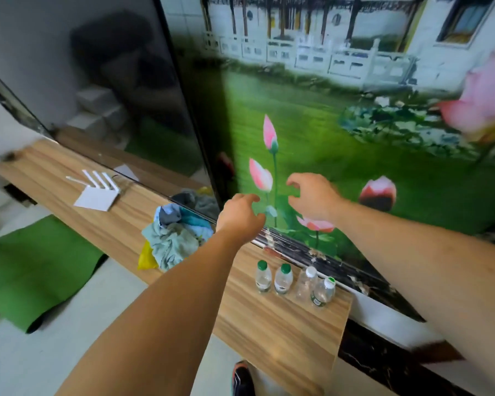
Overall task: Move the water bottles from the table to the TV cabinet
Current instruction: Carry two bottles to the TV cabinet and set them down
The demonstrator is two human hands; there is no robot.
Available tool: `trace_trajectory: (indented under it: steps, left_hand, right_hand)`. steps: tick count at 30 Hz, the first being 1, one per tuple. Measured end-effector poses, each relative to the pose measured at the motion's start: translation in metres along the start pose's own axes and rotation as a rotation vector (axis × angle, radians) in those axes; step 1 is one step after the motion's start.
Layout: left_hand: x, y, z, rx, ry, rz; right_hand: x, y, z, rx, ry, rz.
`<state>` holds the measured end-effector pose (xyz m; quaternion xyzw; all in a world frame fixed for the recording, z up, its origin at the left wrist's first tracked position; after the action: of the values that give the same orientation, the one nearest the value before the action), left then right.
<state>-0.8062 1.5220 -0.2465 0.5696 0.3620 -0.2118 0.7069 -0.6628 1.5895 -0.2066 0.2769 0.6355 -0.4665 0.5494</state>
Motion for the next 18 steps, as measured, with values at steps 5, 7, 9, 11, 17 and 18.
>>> trace_trajectory:
  steps: [5, 7, 9, 11, 17, 18]
  left_hand:
    - [-0.042, 0.007, 0.056, -0.034, 0.120, -0.076]
    - [-0.057, 0.014, 0.078, -0.044, 0.168, -0.100]
    - [-0.071, 0.021, 0.098, -0.046, 0.207, -0.123]
    - [-0.087, 0.025, 0.118, -0.047, 0.245, -0.148]
    - [-0.141, -0.010, 0.193, -0.146, 0.331, -0.155]
    - [-0.150, -0.019, 0.209, -0.170, 0.353, -0.148]
  right_hand:
    - [-0.025, -0.024, 0.035, -0.084, 0.018, -0.124]
    - [-0.035, -0.032, 0.049, -0.119, 0.025, -0.141]
    - [-0.046, -0.043, 0.058, -0.154, 0.022, -0.143]
    - [-0.054, -0.057, 0.066, -0.187, 0.018, -0.149]
    - [-0.053, -0.125, 0.096, -0.312, 0.001, -0.160]
    - [-0.050, -0.140, 0.103, -0.335, -0.009, -0.158]
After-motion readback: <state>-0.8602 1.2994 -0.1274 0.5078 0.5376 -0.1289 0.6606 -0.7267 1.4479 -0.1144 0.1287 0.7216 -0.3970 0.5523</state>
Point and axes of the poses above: each hand's wrist, its own z-axis away from the middle knuckle, its own x-axis out of the palm, y = z × x, the point moved 10 cm from there along -z, towards the middle knuckle, and after that the axes turned 8 degrees about z, right-handed, at the moved point
